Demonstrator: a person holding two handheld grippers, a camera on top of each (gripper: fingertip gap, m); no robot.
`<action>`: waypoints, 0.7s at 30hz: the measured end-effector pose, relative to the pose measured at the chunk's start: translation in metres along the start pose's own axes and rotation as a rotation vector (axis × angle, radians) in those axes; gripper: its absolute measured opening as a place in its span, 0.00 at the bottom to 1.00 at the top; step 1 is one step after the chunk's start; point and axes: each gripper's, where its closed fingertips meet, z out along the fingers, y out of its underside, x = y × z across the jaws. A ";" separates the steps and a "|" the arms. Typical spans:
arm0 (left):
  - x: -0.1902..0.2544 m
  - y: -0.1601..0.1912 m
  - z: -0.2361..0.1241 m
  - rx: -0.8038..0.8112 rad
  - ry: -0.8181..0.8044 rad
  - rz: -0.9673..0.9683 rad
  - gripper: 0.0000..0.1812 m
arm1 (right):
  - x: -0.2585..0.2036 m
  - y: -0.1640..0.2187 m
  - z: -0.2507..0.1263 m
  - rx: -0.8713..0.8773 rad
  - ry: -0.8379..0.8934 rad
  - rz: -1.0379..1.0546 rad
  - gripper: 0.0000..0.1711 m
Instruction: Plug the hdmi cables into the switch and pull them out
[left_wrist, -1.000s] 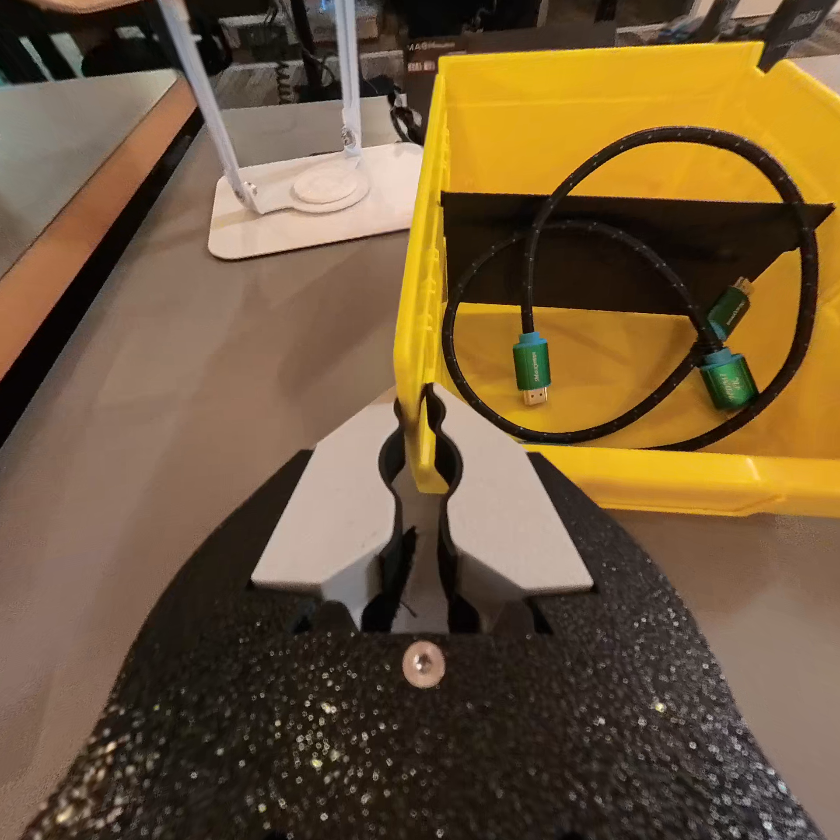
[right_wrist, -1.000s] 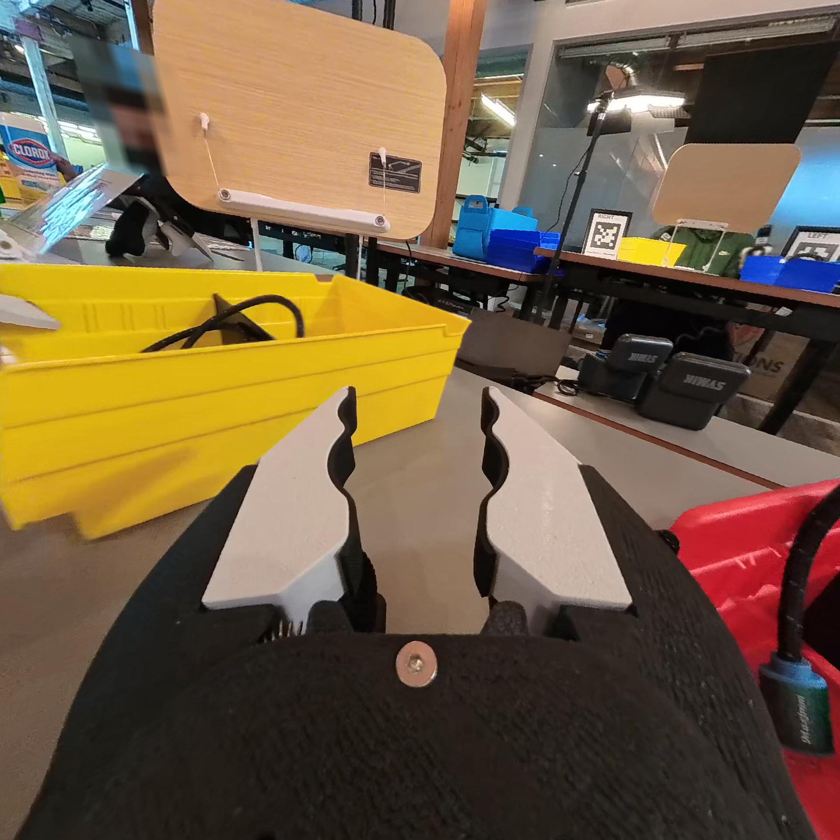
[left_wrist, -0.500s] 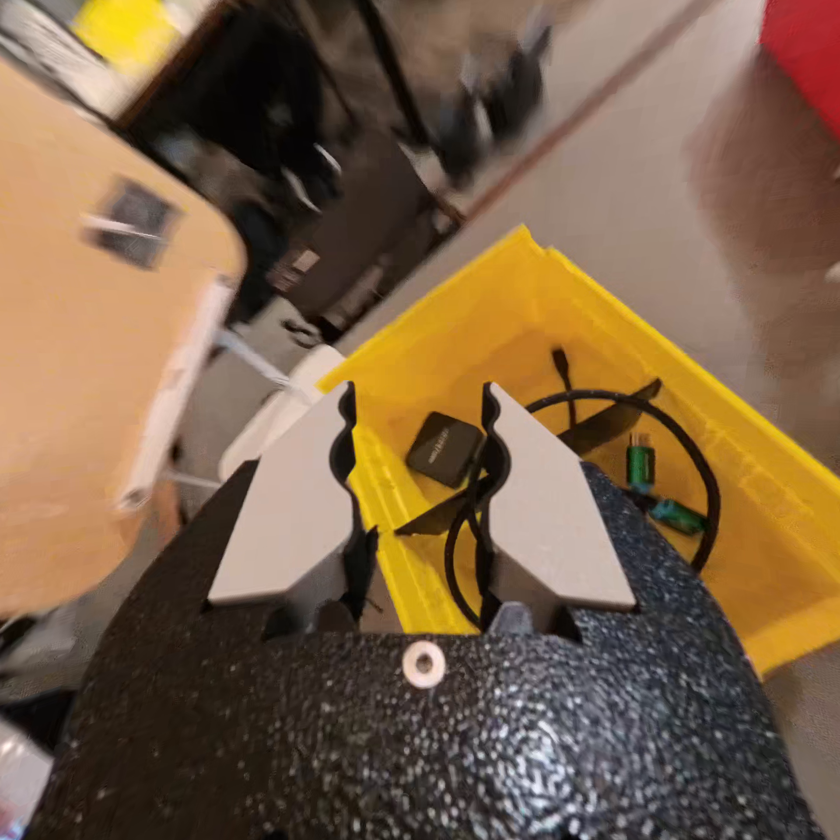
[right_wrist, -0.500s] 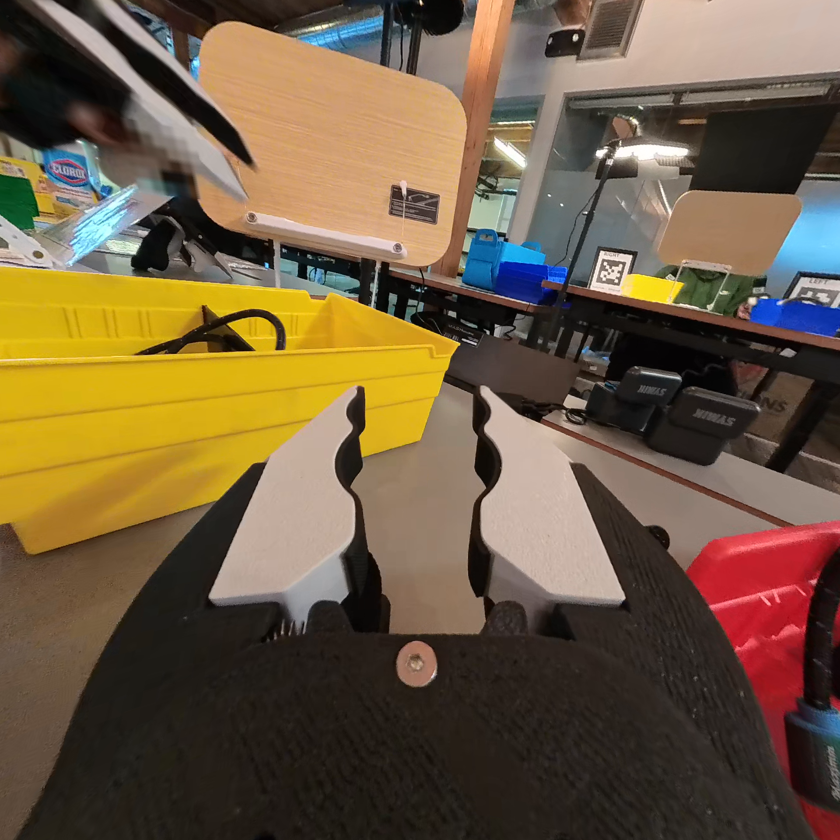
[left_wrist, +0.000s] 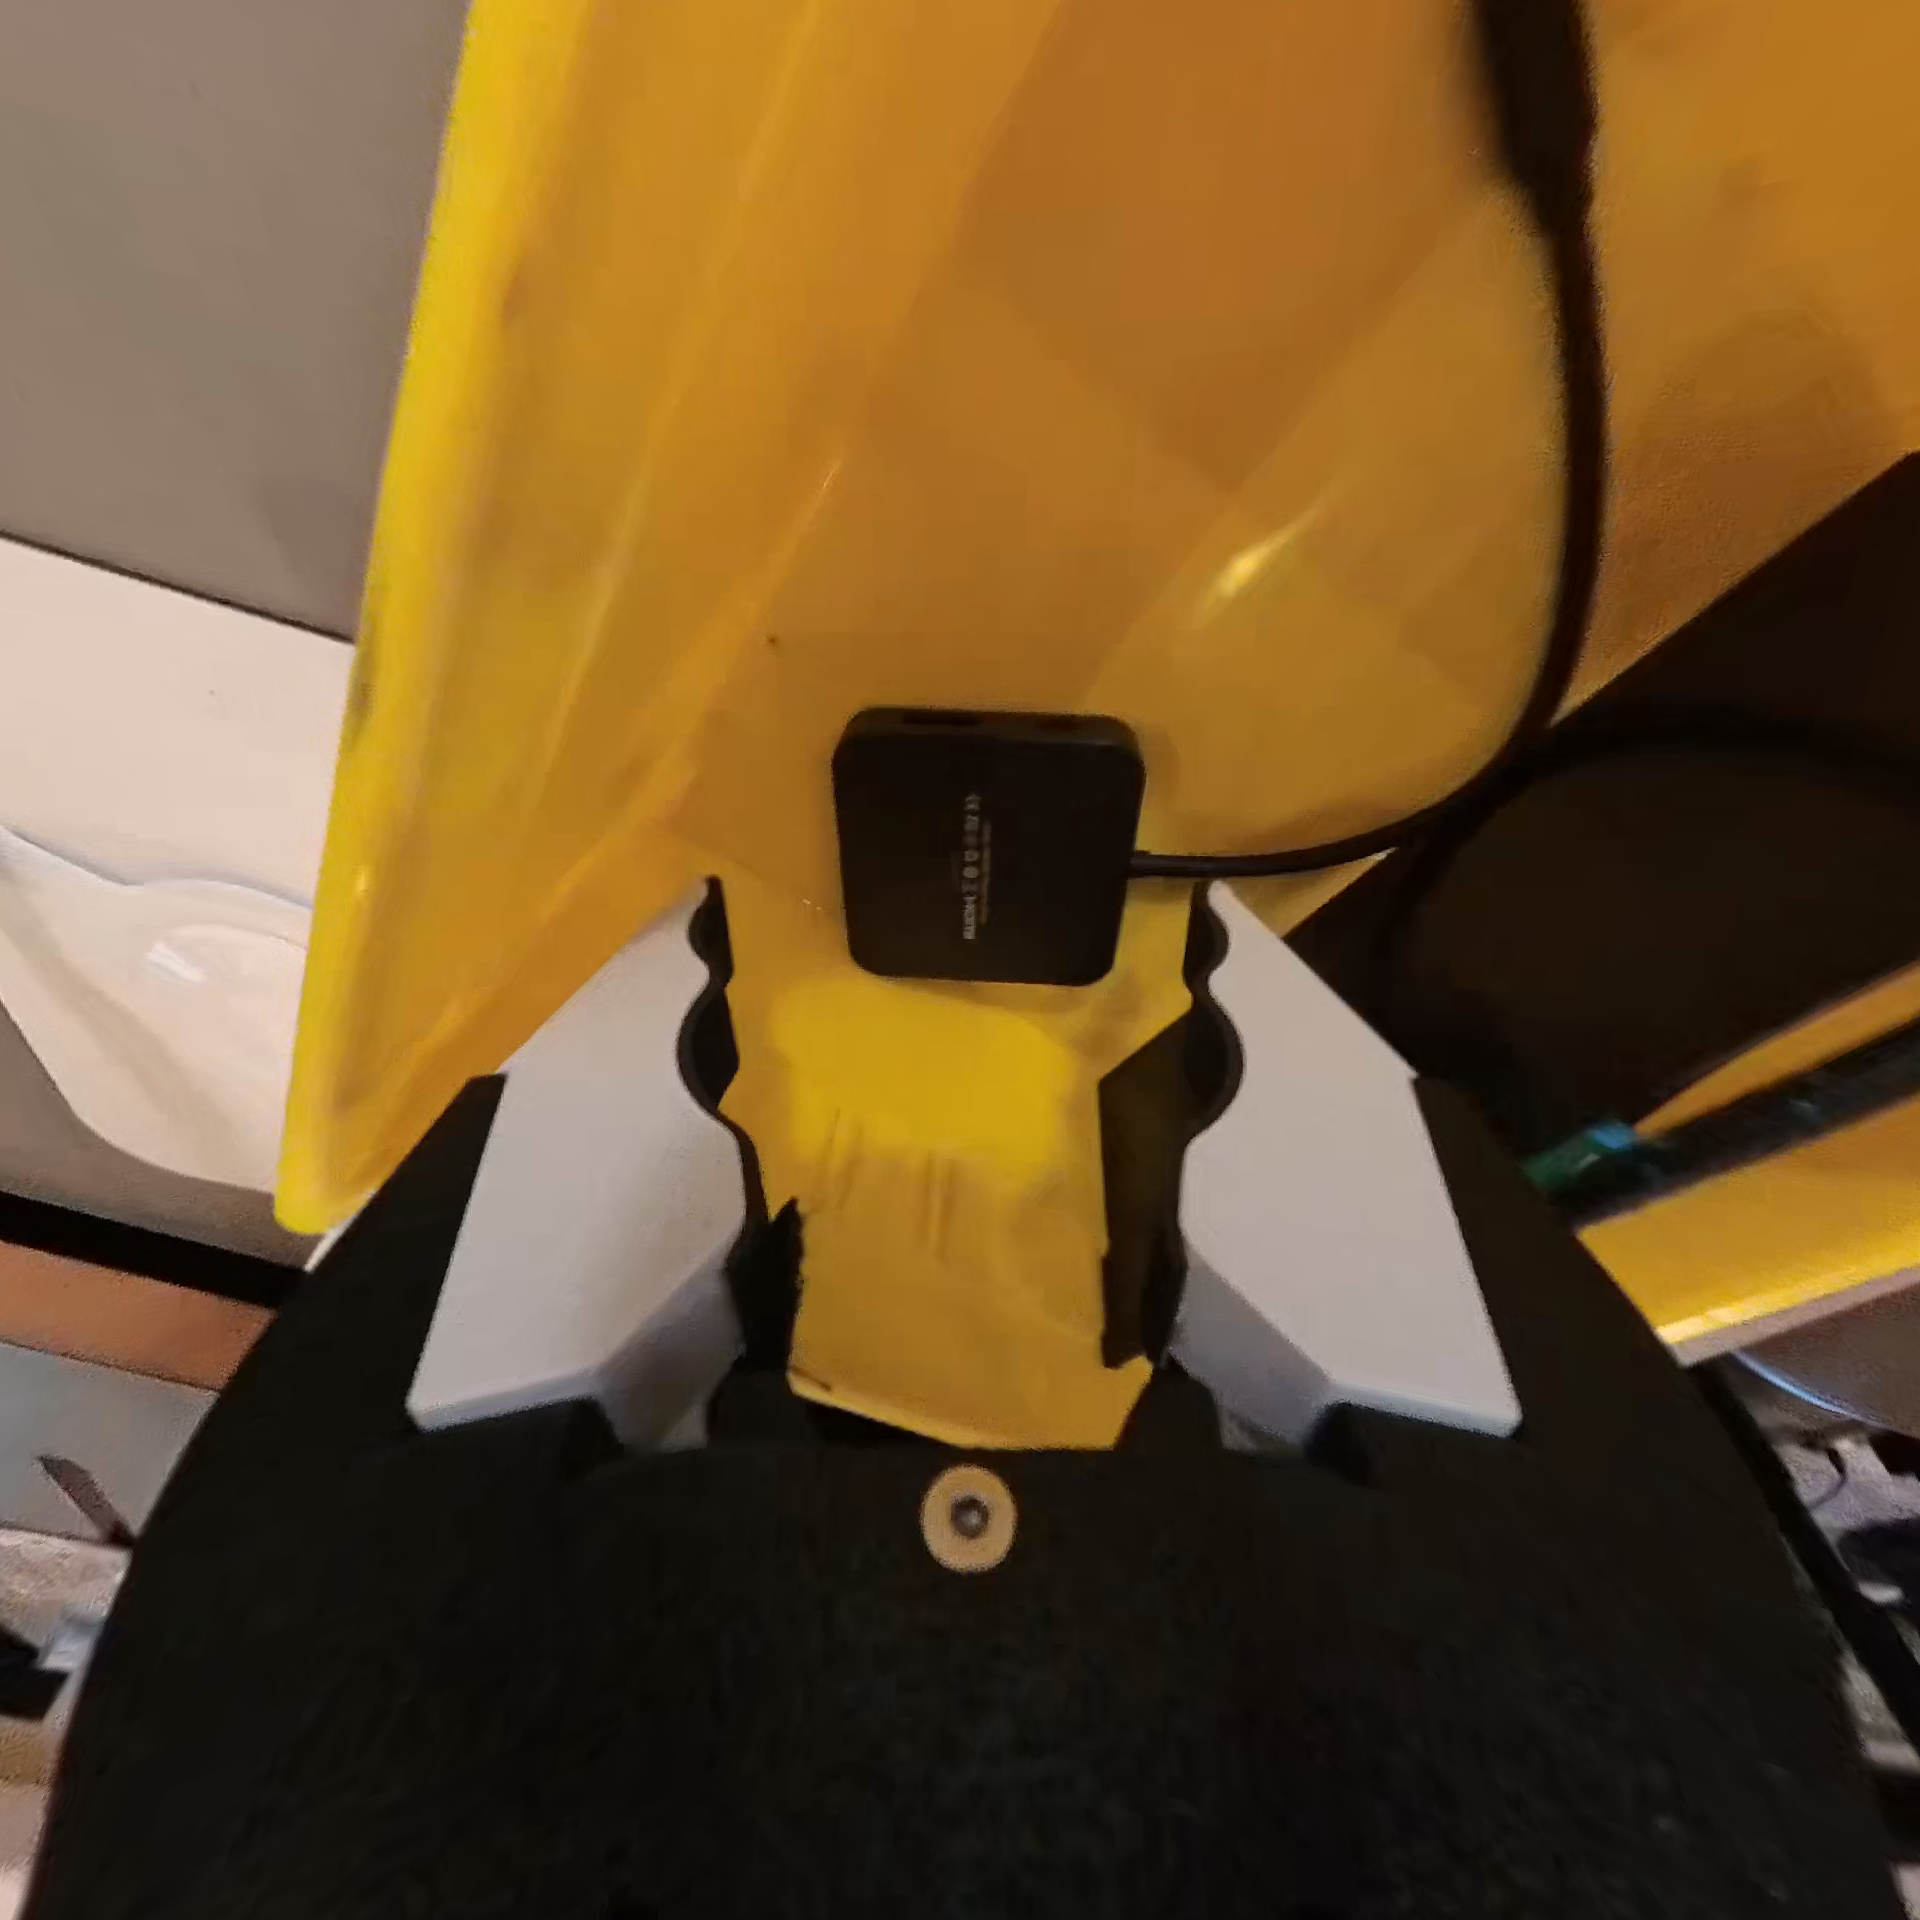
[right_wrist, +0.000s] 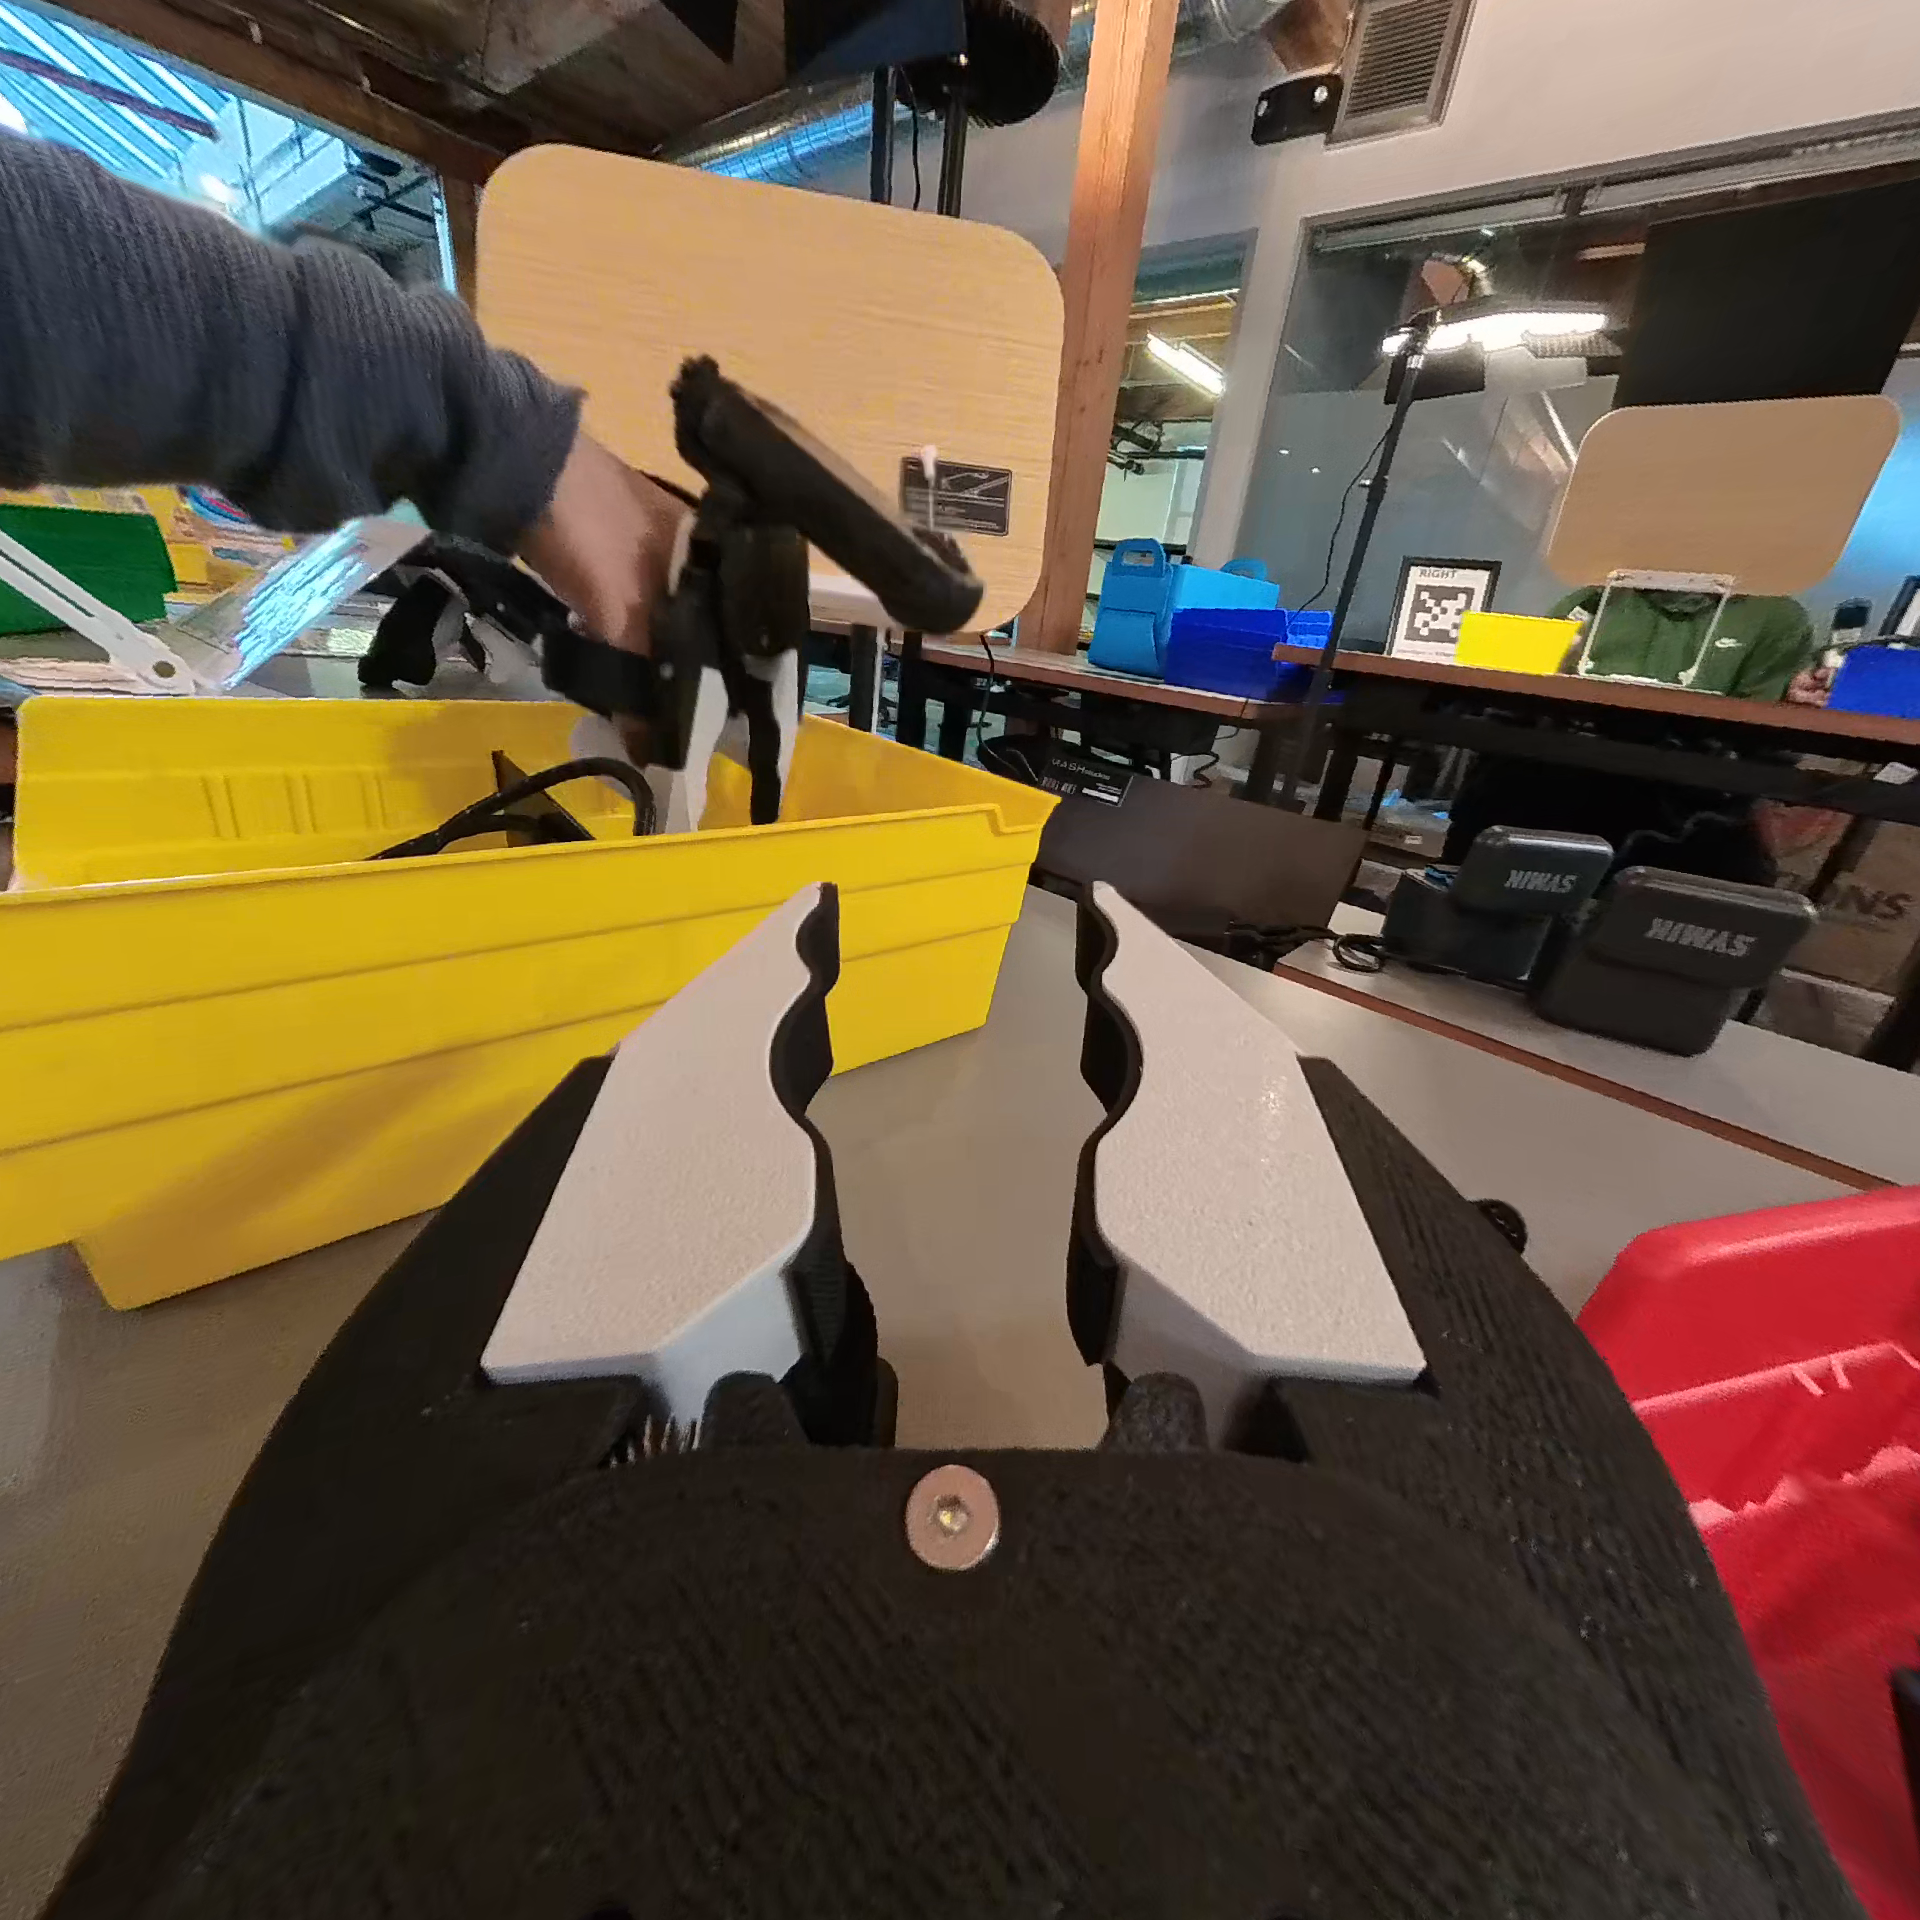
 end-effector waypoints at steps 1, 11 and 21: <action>-0.001 0.000 0.003 -0.007 0.007 0.004 0.47 | 0.001 0.000 0.000 0.002 0.000 0.008 0.26; 0.008 0.000 0.030 -0.041 0.059 0.041 0.48 | 0.000 0.000 0.002 0.006 -0.007 0.011 0.25; -0.011 0.003 -0.016 0.057 -0.133 0.069 0.35 | -0.002 -0.001 0.002 0.008 -0.002 -0.021 0.25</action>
